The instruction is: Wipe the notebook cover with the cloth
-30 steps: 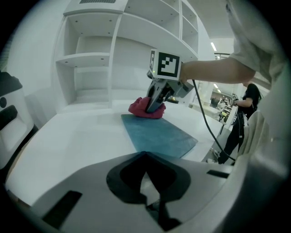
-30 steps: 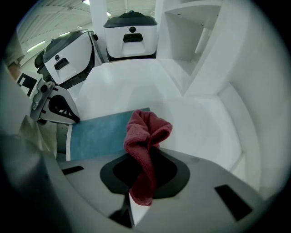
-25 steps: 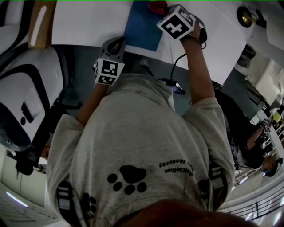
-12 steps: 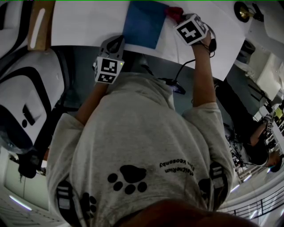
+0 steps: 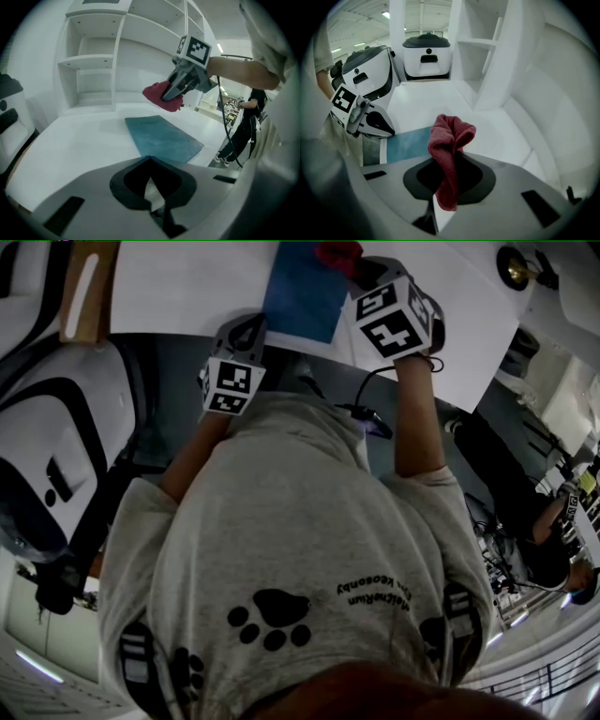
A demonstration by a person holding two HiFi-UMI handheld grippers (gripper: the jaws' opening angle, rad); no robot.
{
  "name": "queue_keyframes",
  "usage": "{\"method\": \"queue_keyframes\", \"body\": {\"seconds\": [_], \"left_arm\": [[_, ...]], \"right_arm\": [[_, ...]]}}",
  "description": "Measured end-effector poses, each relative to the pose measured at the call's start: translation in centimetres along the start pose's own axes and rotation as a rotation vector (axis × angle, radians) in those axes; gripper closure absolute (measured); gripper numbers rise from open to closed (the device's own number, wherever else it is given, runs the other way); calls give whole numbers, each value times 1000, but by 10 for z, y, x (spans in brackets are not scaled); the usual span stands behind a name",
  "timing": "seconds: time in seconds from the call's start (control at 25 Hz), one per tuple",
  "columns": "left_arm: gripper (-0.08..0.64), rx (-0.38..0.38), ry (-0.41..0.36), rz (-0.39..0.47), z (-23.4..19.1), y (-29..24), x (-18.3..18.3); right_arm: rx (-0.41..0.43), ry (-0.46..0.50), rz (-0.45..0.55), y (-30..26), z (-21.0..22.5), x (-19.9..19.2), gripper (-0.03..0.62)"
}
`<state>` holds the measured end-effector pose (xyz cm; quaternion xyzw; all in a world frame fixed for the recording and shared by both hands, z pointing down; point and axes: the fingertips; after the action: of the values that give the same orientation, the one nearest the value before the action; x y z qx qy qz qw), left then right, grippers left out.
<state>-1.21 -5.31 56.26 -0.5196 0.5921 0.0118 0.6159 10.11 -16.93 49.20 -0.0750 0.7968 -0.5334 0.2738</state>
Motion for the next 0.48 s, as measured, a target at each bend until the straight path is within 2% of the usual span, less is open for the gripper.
{"method": "queue_keyframes", "body": {"seconds": [0.2, 0.48], "left_arm": [[548, 4, 16, 4, 0, -4, 2], [548, 6, 15, 5, 0, -2, 1]], "right_arm": [[58, 83, 82, -3, -30, 41, 531], [110, 163, 107, -15, -64, 70, 531]]}}
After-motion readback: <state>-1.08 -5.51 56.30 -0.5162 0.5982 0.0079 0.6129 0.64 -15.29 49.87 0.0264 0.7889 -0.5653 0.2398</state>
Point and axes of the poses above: the fingertips, and each gripper's own axes: y backward along the fingers, z to its right, x out of its top, and after that the axes turned 9 degrees about -x, right-handed
